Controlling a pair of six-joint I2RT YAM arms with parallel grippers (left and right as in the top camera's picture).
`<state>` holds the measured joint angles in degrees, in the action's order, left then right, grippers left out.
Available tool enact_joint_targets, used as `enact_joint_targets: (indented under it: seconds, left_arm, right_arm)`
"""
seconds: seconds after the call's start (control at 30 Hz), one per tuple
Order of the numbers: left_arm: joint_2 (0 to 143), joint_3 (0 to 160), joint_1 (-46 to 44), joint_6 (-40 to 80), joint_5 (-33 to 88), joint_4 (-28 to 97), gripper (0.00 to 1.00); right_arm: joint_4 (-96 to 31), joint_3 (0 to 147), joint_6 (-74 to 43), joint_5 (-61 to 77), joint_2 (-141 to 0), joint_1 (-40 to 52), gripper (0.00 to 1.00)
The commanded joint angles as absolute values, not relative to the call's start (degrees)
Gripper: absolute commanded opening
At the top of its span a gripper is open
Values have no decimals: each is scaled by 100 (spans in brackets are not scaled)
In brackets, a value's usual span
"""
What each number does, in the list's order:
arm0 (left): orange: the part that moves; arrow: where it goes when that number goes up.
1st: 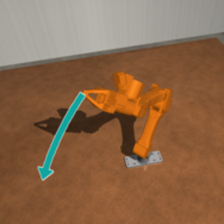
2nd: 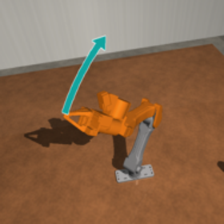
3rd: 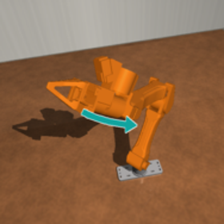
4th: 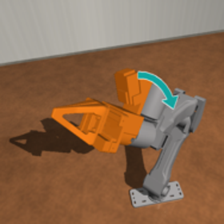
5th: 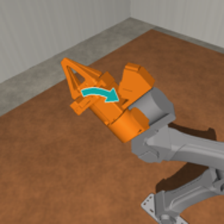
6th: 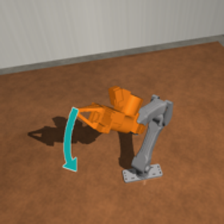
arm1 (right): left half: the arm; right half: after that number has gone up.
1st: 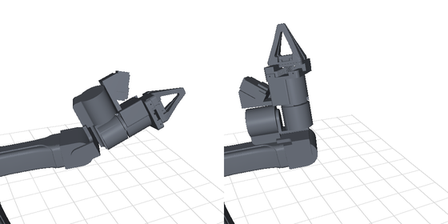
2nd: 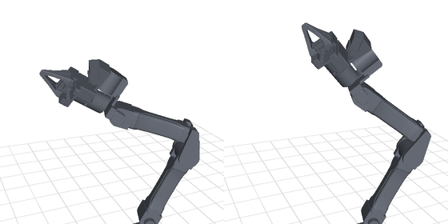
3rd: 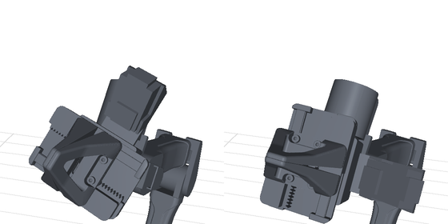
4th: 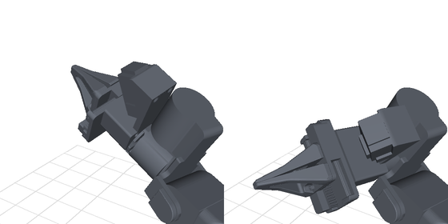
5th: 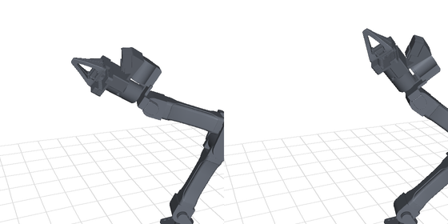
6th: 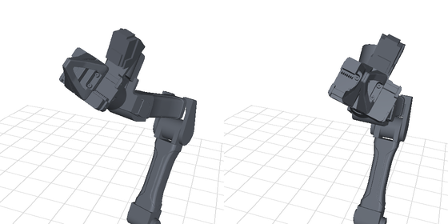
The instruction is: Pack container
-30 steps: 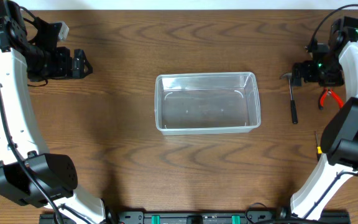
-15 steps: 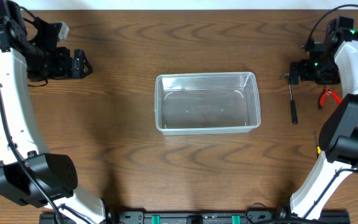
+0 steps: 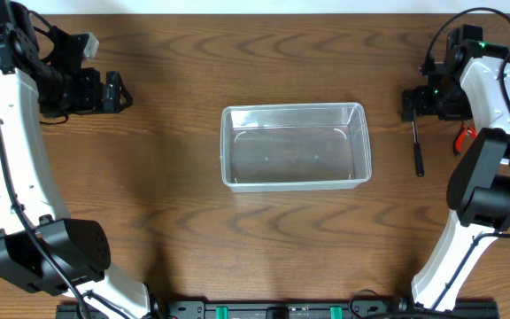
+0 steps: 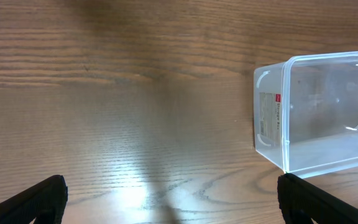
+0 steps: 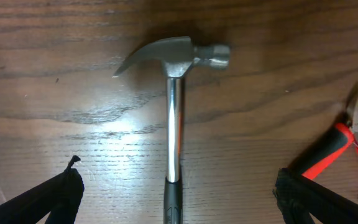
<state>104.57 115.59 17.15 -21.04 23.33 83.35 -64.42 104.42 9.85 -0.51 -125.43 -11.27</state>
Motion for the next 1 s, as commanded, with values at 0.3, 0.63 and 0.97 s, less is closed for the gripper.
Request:
enact_joint_targets:
  seconds: [0.3,0.63,0.97]
  left_arm:
    - [10438,11535,1732,-2161,2285,8348,98]
    - [10438,11535,1732,-2161,2285,8348,98]
    - [10438,11535,1732,-2161,2285,8346,98]
  right_arm:
    - [-6340,10510,965,-148,-12680,-1122,99]
    - [-6274,10510,921,-145,-12781,-1120,99]
    - [-6254,10510,880,-145,-13034,-1120,99]
